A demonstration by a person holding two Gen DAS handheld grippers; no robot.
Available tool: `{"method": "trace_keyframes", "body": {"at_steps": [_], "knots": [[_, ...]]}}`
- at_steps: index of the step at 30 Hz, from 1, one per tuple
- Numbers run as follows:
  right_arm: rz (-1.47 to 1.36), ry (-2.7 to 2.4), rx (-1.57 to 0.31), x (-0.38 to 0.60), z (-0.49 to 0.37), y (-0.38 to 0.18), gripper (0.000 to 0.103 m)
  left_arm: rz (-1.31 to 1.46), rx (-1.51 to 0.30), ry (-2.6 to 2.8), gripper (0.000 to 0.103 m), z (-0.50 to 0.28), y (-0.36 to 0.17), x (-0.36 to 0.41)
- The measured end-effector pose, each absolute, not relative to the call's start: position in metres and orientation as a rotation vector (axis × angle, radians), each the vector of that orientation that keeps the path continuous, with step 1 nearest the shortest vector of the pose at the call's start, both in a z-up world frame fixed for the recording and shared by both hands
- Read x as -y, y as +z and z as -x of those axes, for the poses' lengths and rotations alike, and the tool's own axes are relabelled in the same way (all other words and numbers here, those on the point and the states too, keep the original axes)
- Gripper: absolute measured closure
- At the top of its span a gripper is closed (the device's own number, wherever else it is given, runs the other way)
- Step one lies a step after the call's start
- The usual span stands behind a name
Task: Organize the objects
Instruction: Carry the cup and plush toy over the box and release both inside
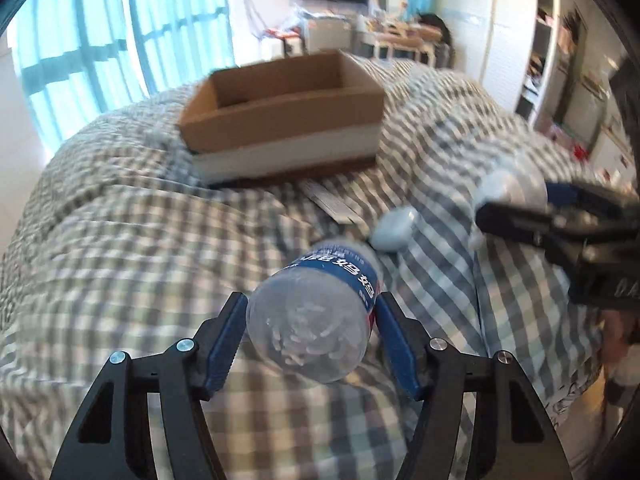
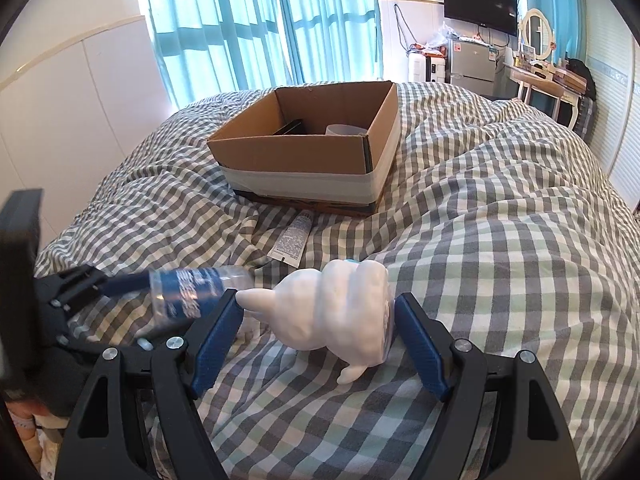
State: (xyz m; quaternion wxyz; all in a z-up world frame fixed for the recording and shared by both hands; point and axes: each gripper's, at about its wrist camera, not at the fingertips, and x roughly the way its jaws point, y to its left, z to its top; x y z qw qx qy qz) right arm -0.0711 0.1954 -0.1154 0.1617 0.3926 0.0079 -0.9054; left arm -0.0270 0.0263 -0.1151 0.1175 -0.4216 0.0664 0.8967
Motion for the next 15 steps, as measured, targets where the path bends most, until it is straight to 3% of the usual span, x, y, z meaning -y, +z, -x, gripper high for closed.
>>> {"method": "trace_keyframes", "body": {"at_steps": [15], "knots": [[-0.929,-2.633,-0.108,-0.179,0.091,-0.047,0.025,0.994,-0.17,2.827,0.037,0.049,-0.013,0.005]]}}
